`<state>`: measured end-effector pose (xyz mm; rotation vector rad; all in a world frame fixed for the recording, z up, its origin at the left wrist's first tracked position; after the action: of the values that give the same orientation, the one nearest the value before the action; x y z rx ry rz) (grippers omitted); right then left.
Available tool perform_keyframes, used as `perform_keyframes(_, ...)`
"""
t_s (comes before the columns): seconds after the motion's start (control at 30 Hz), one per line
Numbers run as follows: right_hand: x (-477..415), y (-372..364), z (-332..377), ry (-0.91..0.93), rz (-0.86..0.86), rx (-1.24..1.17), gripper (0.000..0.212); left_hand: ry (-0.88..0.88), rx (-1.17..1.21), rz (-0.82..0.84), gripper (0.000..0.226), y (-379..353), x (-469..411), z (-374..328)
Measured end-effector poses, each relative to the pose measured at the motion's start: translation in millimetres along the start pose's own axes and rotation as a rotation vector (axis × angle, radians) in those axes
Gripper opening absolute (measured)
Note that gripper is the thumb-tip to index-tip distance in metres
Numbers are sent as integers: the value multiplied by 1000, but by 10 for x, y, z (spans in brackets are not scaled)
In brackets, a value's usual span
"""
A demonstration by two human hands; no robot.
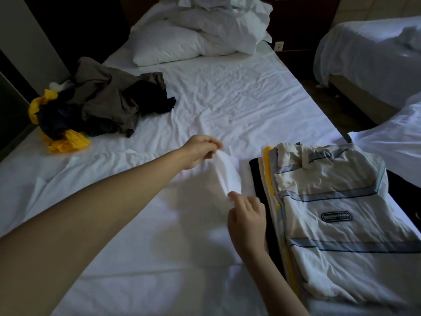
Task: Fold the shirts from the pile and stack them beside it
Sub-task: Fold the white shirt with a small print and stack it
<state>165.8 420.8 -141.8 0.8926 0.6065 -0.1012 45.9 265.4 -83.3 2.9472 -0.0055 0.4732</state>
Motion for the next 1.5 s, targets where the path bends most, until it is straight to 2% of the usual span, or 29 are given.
perform_keyframes(0.1,54,-124,91,208,172,9,36,134,-56,-152,28,297,49,411)
perform_keyframes(0.17,99,-142,106,262,222,-29,38,131,-323,-230,18,381,69,593)
perform_keyframes(0.23,105,-125,83,217,203,-32,43,-5,-559,-293,32,348,63,650)
perform_keyframes(0.3,116,-167,6,119,220,38,51,-226,-686,-314,38,138,122,558)
perform_keyframes(0.33,144,-221,-42,73,269,89,54,-347,-739,-284,41,-6,149,515)
perform_keyframes(0.4,262,-342,-129,13,400,180,55,-521,-905,-104,50,-307,156,600)
perform_keyframes(0.43,324,-384,-163,-4,442,208,55,-532,-1040,11,51,-426,150,713)
perform_keyframes(0.5,409,-400,-194,-21,460,226,54,-367,-1237,148,50,-488,113,994)
perform_keyframes(0.53,434,-383,-197,-24,450,214,52,-308,-1254,147,51,-474,102,1068)
perform_keyframes(0.67,453,-326,-205,-58,385,73,45,-295,-1320,145,52,-357,51,1020)
perform_keyframes(0.77,433,-295,-247,-129,302,-109,40,-167,-1283,30,54,-79,-19,1020)
perform_keyframes(0.83,413,-291,-307,-245,268,-286,40,-135,-1254,-29,54,5,33,1082)
perform_keyframes(0.9,401,-307,-346,-362,245,-436,46,-183,-1195,-127,57,28,151,1151)
perform_keyframes(0.97,393,-308,-346,-456,225,-510,54,-344,-1133,-222,61,8,328,1146)
perform_keyframes(1.0,392,-301,-331,-488,231,-520,56,-448,-1118,-212,57,-23,407,1133)
perform_keyframes(1.07,397,-294,-309,-477,253,-431,57,-624,-1137,-54,49,-162,548,1184)
perform_keyframes(1.13,414,-303,-299,-395,286,-221,55,-625,-1172,94,50,-330,697,1290)
perform_keyframes(1.2,418,-295,-268,-367,330,-61,62,-573,-1230,121,52,-392,816,1350)
perform_keyframes(1.3,420,-271,-218,-347,392,39,76,-518,-1282,192,56,-355,1008,1398)
perform_keyframes(1.5,518,-224,-43,-267,452,196,71,-570,-1303,227,55,-18,1465,1612)
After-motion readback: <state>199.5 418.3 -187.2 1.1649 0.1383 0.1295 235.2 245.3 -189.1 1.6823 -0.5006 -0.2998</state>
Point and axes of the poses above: each hand's wrist, its own x-axis away from the middle knuckle, its own y-axis out of the back of the hand, z = x × y, the point moved 3 cm from there along -x, towards the middle knuckle, and after that the axes turned 6 degrees about z, right-handed, at the moved point
